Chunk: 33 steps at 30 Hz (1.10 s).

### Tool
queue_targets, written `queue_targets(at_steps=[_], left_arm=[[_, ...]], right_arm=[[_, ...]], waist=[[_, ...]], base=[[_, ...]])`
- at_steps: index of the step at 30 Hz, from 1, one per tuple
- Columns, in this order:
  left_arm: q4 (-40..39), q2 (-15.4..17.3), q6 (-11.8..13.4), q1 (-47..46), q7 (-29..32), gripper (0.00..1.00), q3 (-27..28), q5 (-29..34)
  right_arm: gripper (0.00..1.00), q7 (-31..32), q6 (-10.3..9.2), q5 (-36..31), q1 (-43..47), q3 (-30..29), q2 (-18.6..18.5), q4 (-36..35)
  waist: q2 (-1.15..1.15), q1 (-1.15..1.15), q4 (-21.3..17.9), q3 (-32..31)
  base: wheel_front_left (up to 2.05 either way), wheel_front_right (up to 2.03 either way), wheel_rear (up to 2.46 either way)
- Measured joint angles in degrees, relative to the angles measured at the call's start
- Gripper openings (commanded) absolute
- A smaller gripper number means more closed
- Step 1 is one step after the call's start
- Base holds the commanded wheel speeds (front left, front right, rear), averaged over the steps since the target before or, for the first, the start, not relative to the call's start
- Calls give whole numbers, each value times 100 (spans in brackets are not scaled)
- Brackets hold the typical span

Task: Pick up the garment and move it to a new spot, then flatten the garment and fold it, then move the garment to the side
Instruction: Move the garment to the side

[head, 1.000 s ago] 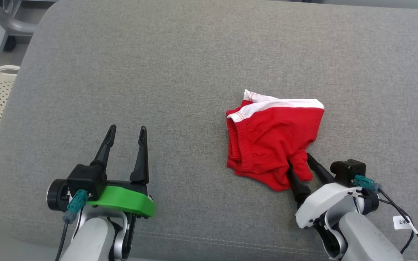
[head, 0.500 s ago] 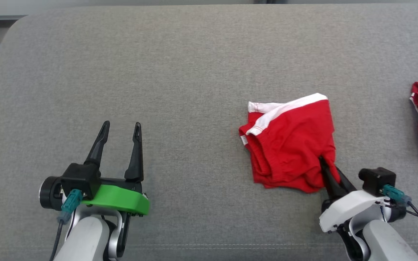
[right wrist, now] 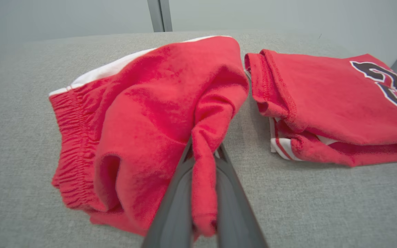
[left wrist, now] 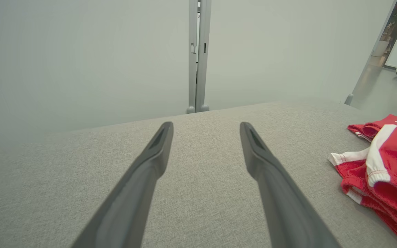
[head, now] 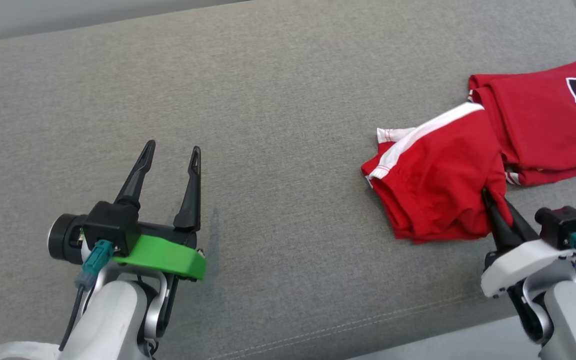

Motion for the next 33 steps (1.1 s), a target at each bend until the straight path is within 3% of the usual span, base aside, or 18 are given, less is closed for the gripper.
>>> queue_targets(at_steps=[12,19,26,27,29,33], left_arm=[[-49,-115,-83,-561,108,100,-215,112],[-78,-111,-145,-776,182,100,-348,191],[-92,-51,-164,-881,235,100,-389,249],[-90,-42,-164,-887,238,100,-391,250],[-90,-33,-164,-890,250,100,-416,252],[-77,-18,-164,-892,264,100,-436,253]], right_arm=[[0,56,1,143,-1726,463,-967,334],[0,-136,0,651,-2325,181,-1311,1463],[0,-256,1,991,-2707,181,-1243,2636],[11,-255,0,1091,-2748,155,-1213,2847],[100,-180,0,1211,-2851,102,-1154,3262],[100,-322,0,1337,-3104,14,-1129,3530]], waist=[[0,0,-523,533],[0,0,-604,866],[0,0,-556,1132],[0,0,-538,1159],[0,0,-499,1190],[0,0,-455,1207]], base=[[0,0,0],[0,0,0],[0,0,0],[0,0,0],[0,0,0],[0,0,0]])
